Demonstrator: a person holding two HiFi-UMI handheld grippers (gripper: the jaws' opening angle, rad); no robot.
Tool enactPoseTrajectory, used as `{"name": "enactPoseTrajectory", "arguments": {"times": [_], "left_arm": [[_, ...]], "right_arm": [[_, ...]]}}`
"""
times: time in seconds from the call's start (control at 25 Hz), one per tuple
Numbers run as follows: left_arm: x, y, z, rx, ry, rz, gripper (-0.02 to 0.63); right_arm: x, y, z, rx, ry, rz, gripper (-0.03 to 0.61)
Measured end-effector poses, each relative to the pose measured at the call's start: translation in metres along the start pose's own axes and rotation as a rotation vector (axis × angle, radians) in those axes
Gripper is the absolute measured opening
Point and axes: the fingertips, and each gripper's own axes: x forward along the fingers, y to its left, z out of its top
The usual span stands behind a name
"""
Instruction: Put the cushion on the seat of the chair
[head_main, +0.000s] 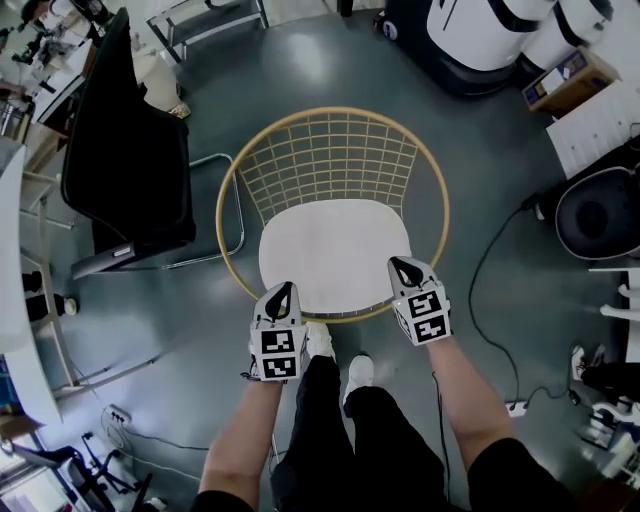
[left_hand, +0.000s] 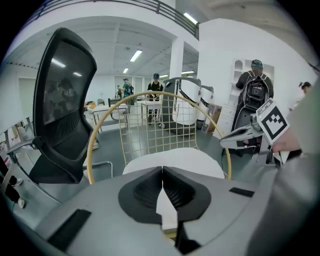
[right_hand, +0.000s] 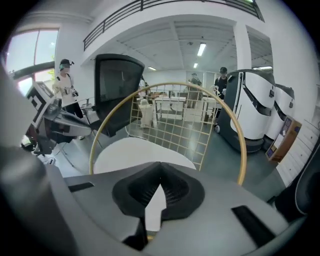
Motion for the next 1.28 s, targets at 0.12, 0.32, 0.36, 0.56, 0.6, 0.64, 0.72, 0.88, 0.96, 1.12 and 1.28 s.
{"name": "enactPoseTrajectory", "arguments": {"times": [0.12,0.32,0.36,0.56,0.6,0.64,0.72,0.88,0.96,1.12,1.28], "left_arm": [[-0.032,-0.011,0.020,-0.015,-0.029,-0.012,0.018],[-0.088,-0.028,0.061,-0.027,-0.089,-0.030,0.017],[-0.101,-0.032,0.069,-0.025,-0.099,-0.032,0.017],[-0.170,-0.059,0.099,-0.020,-0.147,-0.058,0.017],[-0.183,-0.065,0.105,-0.017,-0.155,-0.060,0.017],[-0.196,-0.071,0.109,-0.013,-0.161,-0.061,0.017],[-0.221,-0.083,0.116,-0.007,-0.175,-0.061,0.017],[-0.264,-0.105,0.131,0.010,-0.218,-0.050,0.017],[-0.287,-0.115,0.135,0.023,-0.238,-0.047,0.017],[-0.327,-0.130,0.135,0.059,-0.267,-0.052,0.017],[-0.356,-0.140,0.125,0.069,-0.281,-0.056,0.017]], "right_arm": [[-0.029,0.020,0.020,-0.034,-0.006,0.048,0.012],[-0.083,0.043,0.066,-0.056,-0.059,0.101,0.012],[-0.095,0.048,0.076,-0.056,-0.074,0.109,0.012],[-0.169,0.066,0.120,-0.019,-0.161,0.135,0.012],[-0.184,0.069,0.128,-0.016,-0.179,0.139,0.012],[-0.199,0.071,0.133,-0.016,-0.193,0.143,0.012],[-0.228,0.076,0.140,-0.028,-0.215,0.149,0.012],[-0.279,0.078,0.148,-0.051,-0.256,0.149,0.012],[-0.302,0.081,0.147,-0.059,-0.269,0.151,0.012],[-0.336,0.094,0.143,-0.055,-0.292,0.154,0.012],[-0.363,0.110,0.138,-0.051,-0.312,0.157,0.012]]}}
